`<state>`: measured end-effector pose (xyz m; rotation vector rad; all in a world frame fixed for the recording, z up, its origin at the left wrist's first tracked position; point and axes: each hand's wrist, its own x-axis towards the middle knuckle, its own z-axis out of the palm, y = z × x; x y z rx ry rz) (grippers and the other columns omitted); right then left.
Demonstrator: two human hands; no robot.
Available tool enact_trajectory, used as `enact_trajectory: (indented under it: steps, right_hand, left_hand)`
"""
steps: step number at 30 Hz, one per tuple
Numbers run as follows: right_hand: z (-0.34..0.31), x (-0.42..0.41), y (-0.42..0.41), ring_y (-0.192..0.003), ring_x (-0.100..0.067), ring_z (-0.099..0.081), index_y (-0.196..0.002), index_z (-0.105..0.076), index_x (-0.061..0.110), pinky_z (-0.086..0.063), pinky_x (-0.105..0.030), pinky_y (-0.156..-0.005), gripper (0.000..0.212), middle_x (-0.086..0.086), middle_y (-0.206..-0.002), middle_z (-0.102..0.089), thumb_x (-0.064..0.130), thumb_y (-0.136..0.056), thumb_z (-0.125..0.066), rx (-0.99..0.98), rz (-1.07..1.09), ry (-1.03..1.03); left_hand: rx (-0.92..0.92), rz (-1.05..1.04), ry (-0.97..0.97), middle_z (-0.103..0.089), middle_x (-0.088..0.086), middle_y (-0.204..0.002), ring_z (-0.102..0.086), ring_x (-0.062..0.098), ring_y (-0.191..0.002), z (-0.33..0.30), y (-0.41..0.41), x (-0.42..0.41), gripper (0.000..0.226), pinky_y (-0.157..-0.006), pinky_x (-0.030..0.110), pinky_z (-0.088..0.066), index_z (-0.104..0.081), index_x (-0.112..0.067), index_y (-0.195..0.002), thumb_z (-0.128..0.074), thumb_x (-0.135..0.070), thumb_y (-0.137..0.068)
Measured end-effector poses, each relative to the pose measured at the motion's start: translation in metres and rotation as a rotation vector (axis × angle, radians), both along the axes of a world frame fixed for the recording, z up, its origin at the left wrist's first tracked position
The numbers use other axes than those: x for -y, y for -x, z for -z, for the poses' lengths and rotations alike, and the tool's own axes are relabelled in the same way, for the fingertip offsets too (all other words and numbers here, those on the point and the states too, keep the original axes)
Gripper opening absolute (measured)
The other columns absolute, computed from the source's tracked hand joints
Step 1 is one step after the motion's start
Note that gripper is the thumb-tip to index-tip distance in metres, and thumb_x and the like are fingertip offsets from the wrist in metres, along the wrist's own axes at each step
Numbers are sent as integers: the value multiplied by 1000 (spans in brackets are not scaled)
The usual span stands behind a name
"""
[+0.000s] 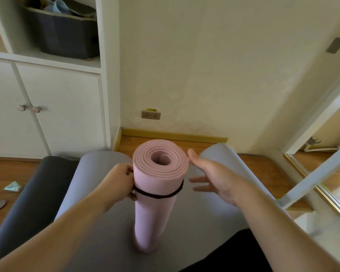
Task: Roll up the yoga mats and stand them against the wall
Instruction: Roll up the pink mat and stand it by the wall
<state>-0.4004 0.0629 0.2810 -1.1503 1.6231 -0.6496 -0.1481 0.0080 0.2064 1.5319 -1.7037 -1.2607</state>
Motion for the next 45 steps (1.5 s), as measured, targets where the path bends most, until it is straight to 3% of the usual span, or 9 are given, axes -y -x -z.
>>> enact_trajectory:
  steps: [3,7,17,23,26,29,33,40,45]
  right_hand:
    - [56,-12,14,-117,-32,-70,-148,-59,17,-55,-45,-106,78,-4,-139,-67,75,-96,-52,73,162,-236]
    - [63,-9,0,-70,-30,-70,-103,-72,1,-51,-38,-53,42,-14,-92,-69,37,-111,-52,166,248,40]
    - [45,18,-23,-56,-18,-52,-100,-67,-1,-49,-34,-48,28,-2,-68,-52,15,-112,-48,156,97,194]
    - [87,29,-18,-53,-20,-63,-96,-63,-7,-55,-39,-60,36,-9,-66,-62,20,-104,-40,-235,17,43]
    - [108,27,-20,-53,-21,-67,-90,-62,2,-50,-28,-50,33,-13,-70,-68,19,-104,-38,-375,-37,-48]
    - [120,30,-17,-58,-26,-73,-93,-64,-2,-49,-27,-47,33,-21,-80,-75,15,-98,-37,-427,-54,-94]
    - [134,37,-13,-69,-32,-77,-108,-72,0,-66,-43,-65,41,-20,-89,-77,8,-92,-35,-453,-88,-162]
    - [145,33,-10,-69,-33,-76,-104,-70,8,-66,-50,-62,42,-18,-87,-75,4,-84,-34,-576,-129,-168]
    - [123,20,-12,-69,-23,-66,-93,-57,33,-57,-31,-50,37,-1,-93,-72,4,-86,-36,-369,67,79]
  left_hand:
    - [44,-50,17,-76,7,-84,-75,28,-60,10,-12,1,28,-63,46,-65,-67,-16,-112,-42,-4,-106]
    - [58,-23,45,-76,8,-78,-74,25,-58,13,-5,4,25,-65,46,-65,-65,-17,-110,-42,-9,-107]
    - [-26,-119,-15,-76,19,-82,-73,38,-65,23,5,12,32,-71,59,-63,-71,-4,-103,-39,-9,-103]
    - [29,-122,-24,-78,11,-79,-77,28,-65,33,7,17,30,-77,54,-64,-72,-9,-101,-42,-8,-104]
    - [109,-78,-82,-77,10,-78,-77,26,-63,49,9,16,30,-81,54,-64,-71,-7,-100,-41,-6,-102]
    - [126,-90,-143,-75,10,-77,-77,27,-62,65,13,13,31,-83,53,-63,-72,-6,-97,-42,-7,-104]
    - [148,-102,-210,-70,12,-71,-77,28,-63,80,16,13,30,-81,47,-64,-68,-7,-84,-49,-10,-107]
    - [148,-104,-159,-74,13,-79,-75,25,-59,94,21,10,20,-66,39,-63,-69,-7,-101,-50,-10,-106]
    - [-121,-122,-169,-72,4,-109,-73,22,-88,83,23,10,20,-76,43,-66,-67,-18,-121,-60,-10,-104]
